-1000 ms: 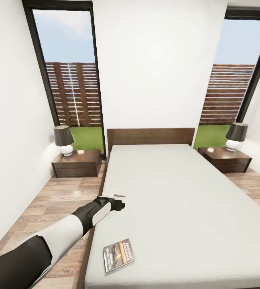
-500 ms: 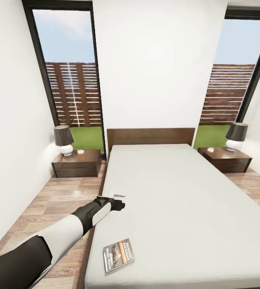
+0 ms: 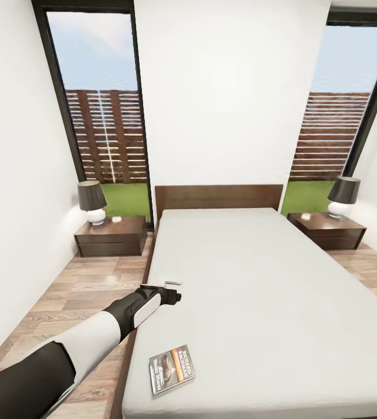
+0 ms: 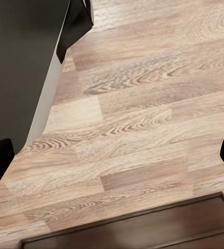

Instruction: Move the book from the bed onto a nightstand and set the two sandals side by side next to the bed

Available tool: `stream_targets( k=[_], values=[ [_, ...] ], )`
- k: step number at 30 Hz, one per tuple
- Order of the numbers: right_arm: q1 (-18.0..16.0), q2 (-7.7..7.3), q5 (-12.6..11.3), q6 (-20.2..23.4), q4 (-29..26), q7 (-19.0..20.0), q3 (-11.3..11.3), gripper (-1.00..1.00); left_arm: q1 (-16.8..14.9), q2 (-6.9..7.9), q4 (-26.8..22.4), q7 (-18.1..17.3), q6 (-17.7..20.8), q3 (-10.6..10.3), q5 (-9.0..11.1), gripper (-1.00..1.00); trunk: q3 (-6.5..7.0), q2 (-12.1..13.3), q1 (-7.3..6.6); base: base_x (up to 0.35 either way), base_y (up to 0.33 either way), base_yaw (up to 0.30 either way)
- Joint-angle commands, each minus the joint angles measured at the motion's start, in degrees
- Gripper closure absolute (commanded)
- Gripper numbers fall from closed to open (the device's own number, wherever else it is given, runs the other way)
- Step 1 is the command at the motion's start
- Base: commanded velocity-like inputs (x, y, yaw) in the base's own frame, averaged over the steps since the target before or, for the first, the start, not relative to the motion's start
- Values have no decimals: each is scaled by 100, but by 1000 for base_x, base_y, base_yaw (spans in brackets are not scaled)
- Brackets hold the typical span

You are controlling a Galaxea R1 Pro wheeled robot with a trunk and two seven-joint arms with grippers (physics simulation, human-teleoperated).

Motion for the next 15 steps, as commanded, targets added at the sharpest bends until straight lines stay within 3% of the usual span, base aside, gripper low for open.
stream_targets(
  k=[1,15],
  values=[
    [-2,1,-3,-33,10,-1,-17,-100,-7,4,-11,49,6,-44,60,-100,-25,-47,24,0,0,0],
    [2,6,-3,-33,7,-1,0,-100,-7,4,4,49,-7,-46,60,-100,-276,-609,331,0,0,0]
  ],
)
